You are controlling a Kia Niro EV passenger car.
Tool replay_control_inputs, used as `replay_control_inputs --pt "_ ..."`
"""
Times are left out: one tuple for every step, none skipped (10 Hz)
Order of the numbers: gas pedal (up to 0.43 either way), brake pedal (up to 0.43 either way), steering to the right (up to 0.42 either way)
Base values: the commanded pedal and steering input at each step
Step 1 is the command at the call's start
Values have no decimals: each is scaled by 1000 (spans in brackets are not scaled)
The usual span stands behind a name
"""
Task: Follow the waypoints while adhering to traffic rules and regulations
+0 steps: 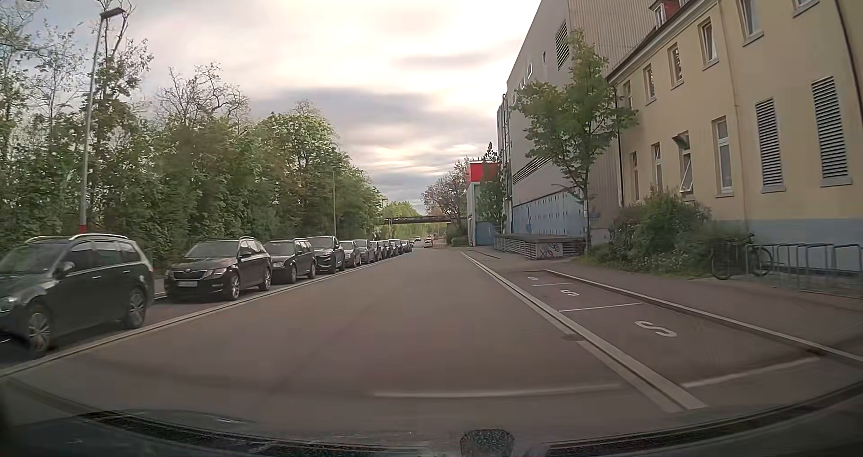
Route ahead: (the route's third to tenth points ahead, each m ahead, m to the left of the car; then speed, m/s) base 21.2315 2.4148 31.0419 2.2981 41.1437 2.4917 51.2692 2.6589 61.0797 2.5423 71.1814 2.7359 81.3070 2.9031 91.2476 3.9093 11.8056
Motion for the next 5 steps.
replay_control_inputs --pt "67 0 -1" --pt "59 0 -1" --pt "59 0 0" --pt "59 0 0" --pt "59 0 -1"
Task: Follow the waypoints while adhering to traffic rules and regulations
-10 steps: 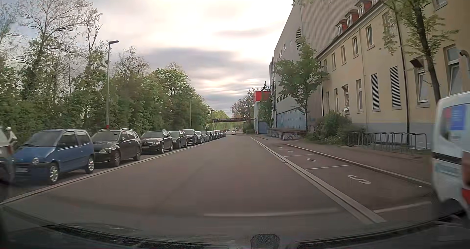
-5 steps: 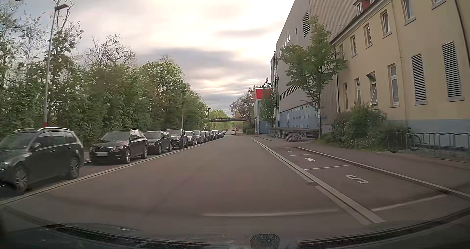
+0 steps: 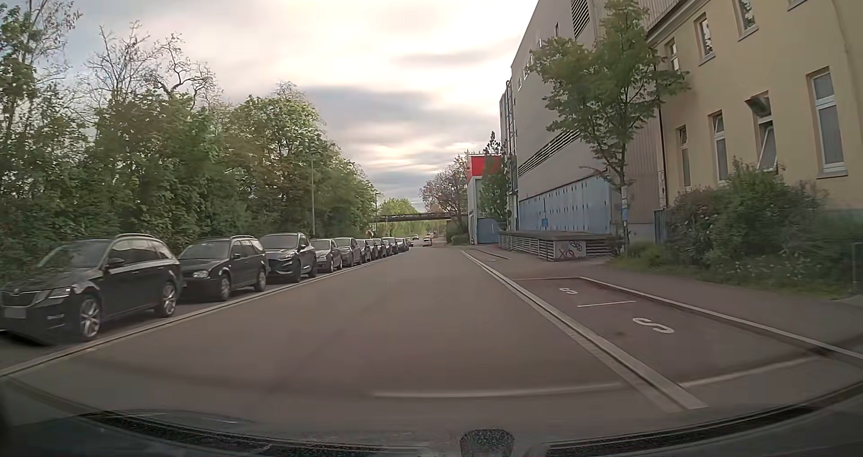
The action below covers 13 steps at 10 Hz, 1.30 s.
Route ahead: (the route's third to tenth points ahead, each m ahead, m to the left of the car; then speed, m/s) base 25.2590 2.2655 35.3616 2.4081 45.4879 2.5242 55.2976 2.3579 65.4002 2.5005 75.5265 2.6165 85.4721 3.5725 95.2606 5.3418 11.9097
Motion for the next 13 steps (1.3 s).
replay_control_inputs --pt "59 0 -1" --pt "59 0 -1" --pt "59 0 -1" --pt "59 0 -1" --pt "59 0 -1" --pt "59 0 -1" --pt "59 0 0" --pt "59 0 0" --pt "59 0 0" --pt "59 0 0" --pt "59 0 0" --pt "59 0 0" --pt "59 0 1"
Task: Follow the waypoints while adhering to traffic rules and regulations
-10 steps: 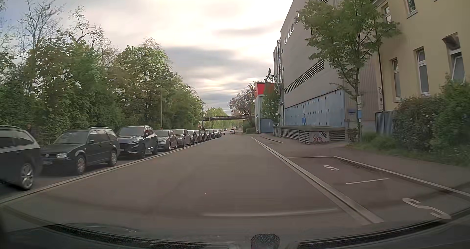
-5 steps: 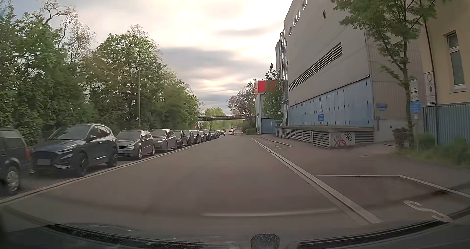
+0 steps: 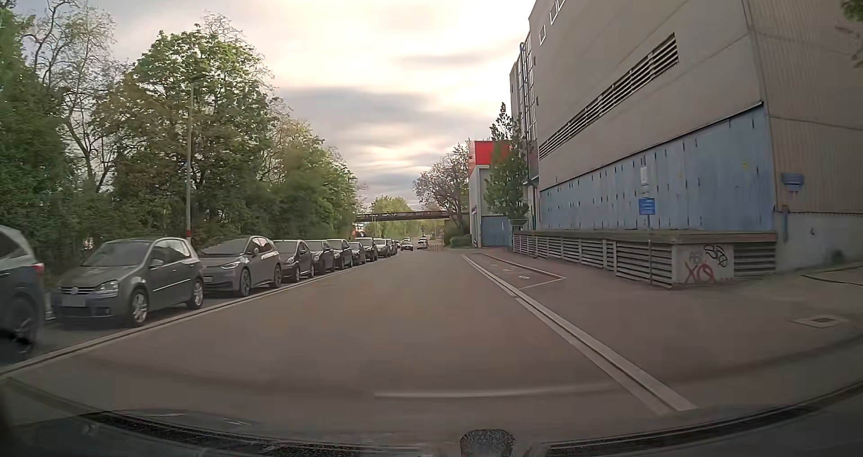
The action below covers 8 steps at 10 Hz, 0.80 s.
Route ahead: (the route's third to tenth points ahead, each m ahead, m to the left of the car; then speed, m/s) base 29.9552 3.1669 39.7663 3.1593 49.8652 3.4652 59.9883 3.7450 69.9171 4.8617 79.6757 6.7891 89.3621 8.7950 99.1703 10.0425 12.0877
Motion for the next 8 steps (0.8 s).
replay_control_inputs --pt "47 0 1" --pt "47 0 0" --pt "47 0 1" --pt "47 0 1" --pt "47 0 1" --pt "47 0 1" --pt "47 0 1" --pt "47 0 1"
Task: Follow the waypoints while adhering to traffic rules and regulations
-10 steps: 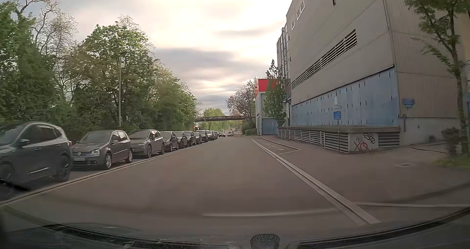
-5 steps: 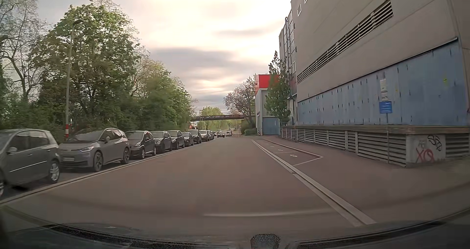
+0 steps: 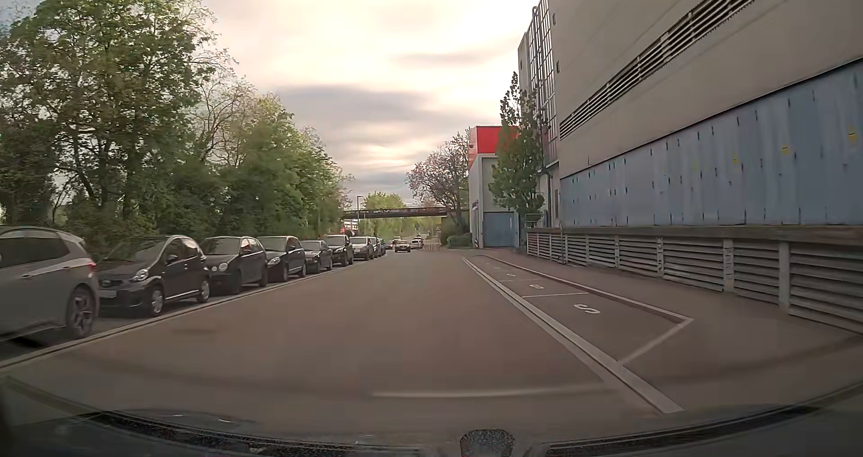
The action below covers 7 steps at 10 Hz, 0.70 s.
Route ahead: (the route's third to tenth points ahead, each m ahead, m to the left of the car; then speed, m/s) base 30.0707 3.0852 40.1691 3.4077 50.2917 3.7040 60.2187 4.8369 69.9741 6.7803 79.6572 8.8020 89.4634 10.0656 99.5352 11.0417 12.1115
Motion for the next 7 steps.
replay_control_inputs --pt "47 0 0" --pt "47 0 0" --pt "39 0 0" --pt "39 0 0" --pt "39 0 0" --pt "39 0 -1" --pt "39 0 -3"
